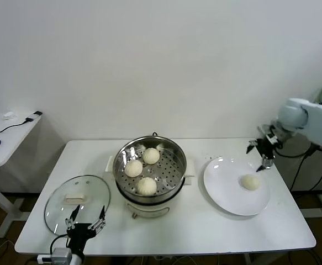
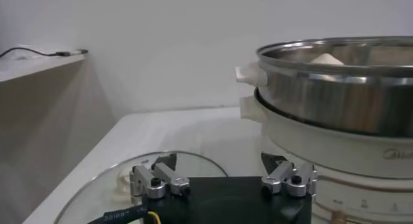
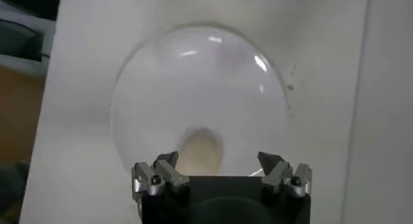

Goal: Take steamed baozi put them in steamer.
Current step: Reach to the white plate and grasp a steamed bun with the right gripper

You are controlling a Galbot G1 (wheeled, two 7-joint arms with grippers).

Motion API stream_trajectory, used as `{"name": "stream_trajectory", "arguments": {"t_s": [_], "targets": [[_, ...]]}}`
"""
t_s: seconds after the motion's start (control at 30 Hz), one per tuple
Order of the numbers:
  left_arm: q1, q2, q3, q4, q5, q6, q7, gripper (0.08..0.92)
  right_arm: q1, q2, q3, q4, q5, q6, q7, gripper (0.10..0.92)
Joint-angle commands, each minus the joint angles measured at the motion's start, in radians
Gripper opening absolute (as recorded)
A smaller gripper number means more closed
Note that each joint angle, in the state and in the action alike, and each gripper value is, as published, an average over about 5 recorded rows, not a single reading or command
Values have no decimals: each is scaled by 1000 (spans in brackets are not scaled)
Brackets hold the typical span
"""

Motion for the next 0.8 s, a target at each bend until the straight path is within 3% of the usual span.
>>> {"name": "stream_trajectory", "arguments": {"t_s": [0.03,0.63,0.8], "targets": [[0,0,0,0,0,1,0,823,-325,20,227,-177,-117,-62,21,823],[11,-15,1,7,14,-2,0,823,-415,121,322,-262,-181,-80,65,819],[11,-14,2,6,14,-1,0,823,-404,119,331,-252,-173,-81,76,739]]}}
